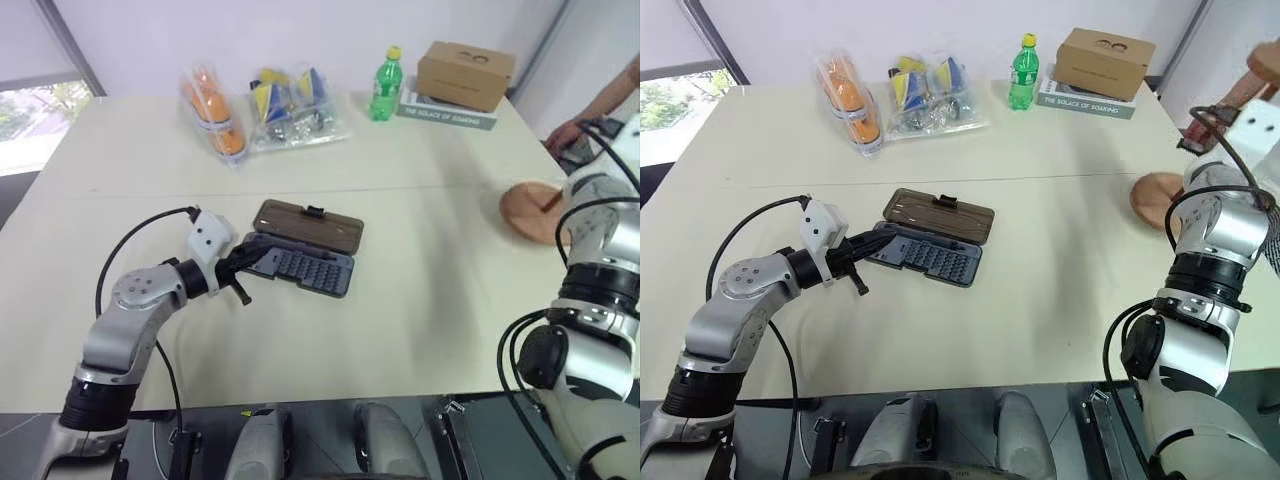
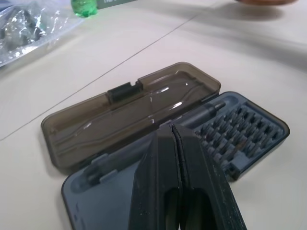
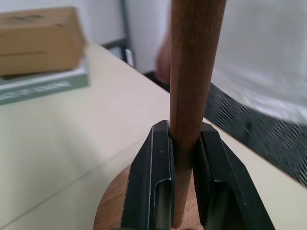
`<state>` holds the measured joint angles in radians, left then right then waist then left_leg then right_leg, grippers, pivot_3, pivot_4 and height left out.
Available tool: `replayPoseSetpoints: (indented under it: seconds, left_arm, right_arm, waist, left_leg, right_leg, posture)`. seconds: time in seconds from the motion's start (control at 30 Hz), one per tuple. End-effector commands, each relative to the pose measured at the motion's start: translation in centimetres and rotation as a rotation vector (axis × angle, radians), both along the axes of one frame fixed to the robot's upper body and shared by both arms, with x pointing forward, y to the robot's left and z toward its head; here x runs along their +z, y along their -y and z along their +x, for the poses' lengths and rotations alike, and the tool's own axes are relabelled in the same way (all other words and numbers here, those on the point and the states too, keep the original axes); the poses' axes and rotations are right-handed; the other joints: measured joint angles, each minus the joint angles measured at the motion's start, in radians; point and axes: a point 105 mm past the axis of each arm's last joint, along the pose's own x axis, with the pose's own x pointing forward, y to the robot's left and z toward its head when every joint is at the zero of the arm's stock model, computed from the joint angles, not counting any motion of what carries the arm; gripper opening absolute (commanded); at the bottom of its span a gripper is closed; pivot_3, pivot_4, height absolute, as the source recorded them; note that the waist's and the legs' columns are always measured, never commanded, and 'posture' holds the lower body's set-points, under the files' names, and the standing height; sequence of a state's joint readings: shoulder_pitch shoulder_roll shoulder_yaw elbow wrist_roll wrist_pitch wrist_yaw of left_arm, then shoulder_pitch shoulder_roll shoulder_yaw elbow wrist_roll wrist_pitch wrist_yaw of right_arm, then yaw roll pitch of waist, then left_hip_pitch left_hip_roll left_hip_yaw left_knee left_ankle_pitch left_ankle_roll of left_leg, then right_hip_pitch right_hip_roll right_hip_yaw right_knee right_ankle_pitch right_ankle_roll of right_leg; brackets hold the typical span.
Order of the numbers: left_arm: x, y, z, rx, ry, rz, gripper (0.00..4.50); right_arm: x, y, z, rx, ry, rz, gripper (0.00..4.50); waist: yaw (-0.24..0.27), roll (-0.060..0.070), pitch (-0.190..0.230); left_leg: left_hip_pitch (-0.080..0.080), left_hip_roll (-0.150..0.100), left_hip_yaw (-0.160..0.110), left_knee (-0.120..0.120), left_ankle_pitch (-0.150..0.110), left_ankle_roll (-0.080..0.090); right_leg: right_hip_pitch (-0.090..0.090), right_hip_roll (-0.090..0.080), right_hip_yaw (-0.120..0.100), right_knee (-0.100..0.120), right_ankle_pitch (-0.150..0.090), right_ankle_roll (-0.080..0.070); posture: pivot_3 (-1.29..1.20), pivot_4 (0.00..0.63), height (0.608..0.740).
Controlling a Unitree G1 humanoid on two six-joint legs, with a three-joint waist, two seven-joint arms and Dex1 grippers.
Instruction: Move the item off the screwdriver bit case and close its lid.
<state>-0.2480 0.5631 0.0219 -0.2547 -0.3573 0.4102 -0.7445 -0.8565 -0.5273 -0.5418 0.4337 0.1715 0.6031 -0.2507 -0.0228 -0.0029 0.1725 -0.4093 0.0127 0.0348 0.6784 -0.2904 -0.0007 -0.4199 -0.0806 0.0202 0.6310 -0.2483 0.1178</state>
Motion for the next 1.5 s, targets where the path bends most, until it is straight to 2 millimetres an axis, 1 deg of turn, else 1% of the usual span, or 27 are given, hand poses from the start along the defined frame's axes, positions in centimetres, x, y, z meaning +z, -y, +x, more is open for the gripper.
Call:
replayPoseSetpoints:
  seconds: [0.03,0.27,0.47,0.7,0.83,1.0,1.07,1.1,1.27,1.3,1.4,1.5]
  left_arm:
    - [0.7,0.1,-0.2,-0.003,0.039,0.002,0.0]
    - [0.6,0.5,-0.3,-0.013,0.039,0.004,0.0]
    - [0.6,0.8,-0.1,-0.016,0.044,0.004,0.0]
    - [0.6,1.1,-0.1,-0.021,0.048,0.008,0.0]
    - [0.7,1.3,0.1,-0.022,0.056,0.007,0.0]
    - [0.8,1.3,0.2,-0.019,0.062,0.005,0.0]
    - [0.8,1.4,0.2,-0.018,0.063,0.004,0.0]
    - [0.8,1.4,0.2,-0.018,0.063,0.003,0.0]
    - [0.8,1.4,0.3,-0.012,0.065,0.002,0.0]
    - [0.8,1.4,0.3,-0.011,0.065,0.001,0.0]
    - [0.8,1.4,0.3,-0.01,0.066,0.002,0.0]
    - [0.9,1.2,0.3,-0.003,0.067,-0.001,0.0]
  right_arm:
    - [3.1,-0.1,-0.1,-0.014,0.117,-0.054,0.01]
    - [3.1,-0.6,0.0,0.003,0.124,-0.087,0.01]
    - [2.2,0.2,-0.4,-0.045,0.075,-0.078,0.01]
    - [1.9,0.5,-0.4,-0.054,0.057,-0.057,0.01]
    - [1.4,0.9,-0.3,-0.067,0.032,-0.04,0.01]
    - [1.3,1.0,-0.3,-0.071,0.036,-0.035,0.01]
    - [1.3,1.0,-0.3,-0.072,0.037,-0.034,1.07]
    - [1.3,1.0,-0.3,-0.071,0.038,-0.034,1.47]
    - [1.5,1.1,-0.3,-0.069,0.044,-0.032,4.11]
    - [1.6,1.0,-0.3,-0.066,0.045,-0.032,4.48]
    - [2.6,0.4,-0.4,-0.039,0.058,-0.087,4.48]
    - [2.9,-1.0,-1.1,-0.009,0.045,-0.108,4.48]
  waist:
    - [-0.003,0.0,0.0]
    - [-0.001,0.0,0.0]
    - [0.005,0.0,0.0]
    - [0.004,0.0,0.0]
    - [0.003,0.0,0.0]
    - [0.003,0.0,0.0]
    - [0.003,0.0,0.0]
    - [0.003,0.0,0.0]
    - [0.003,0.0,0.0]
    - [0.003,0.0,0.0]
    - [0.003,0.0,0.0]
    - [0.004,0.0,0.0]
  left_leg:
    - [0.0,0.0,0.0,0.0,0.0,0.0]
    - [0.0,0.001,0.001,0.0,0.0,0.0]
    - [0.0,0.001,0.001,0.0,0.0,0.0]
    - [0.0,0.0,0.001,0.0,0.0,0.0]
    - [0.0,0.0,0.001,0.0,0.0,0.0]
    - [0.0,0.0,0.001,0.0,0.0,0.0]
    - [0.0,0.0,0.001,0.0,0.0,0.0]
    - [0.0,0.0,0.001,0.0,0.0,0.0]
    - [0.0,0.0,0.001,0.0,0.0,0.0]
    - [0.0,0.0,0.001,0.0,0.0,0.0]
    - [0.0,0.0,0.001,0.0,0.0,0.0]
    - [0.0,0.001,0.001,-0.001,0.0,0.0]
  right_leg:
    - [-0.001,0.0,0.0,0.0,0.0,0.0]
    - [-0.001,0.0,0.001,0.001,0.0,0.0]
    - [-0.001,0.0,0.001,0.0,0.0,0.0]
    - [-0.001,0.0,0.001,0.0,0.0,0.0]
    - [-0.001,0.0,0.001,0.0,0.0,0.0]
    - [-0.001,0.0,0.001,0.0,0.0,0.0]
    - [-0.001,0.0,0.001,0.0,0.0,0.0]
    - [-0.001,0.0,0.001,0.0,0.0,0.0]
    - [-0.001,0.0,0.001,0.0,0.0,0.0]
    - [-0.001,0.0,0.001,0.0,0.0,0.0]
    - [-0.001,0.0,0.001,0.0,0.0,0.0]
    - [-0.002,0.0,0.001,0.001,0.0,0.0]
  posture:
    - [0.0,0.15,0.74]
    - [0.0,0.15,0.74]
    - [0.0,0.15,0.74]
    - [0.0,0.15,0.74]
    - [0.0,0.15,0.74]
    - [0.0,0.15,0.74]
    - [0.0,0.15,0.74]
    - [0.0,0.15,0.74]
    - [0.0,0.15,0.74]
    - [0.0,0.15,0.74]
    - [0.0,0.15,0.74]
    - [0.0,0.15,0.74]
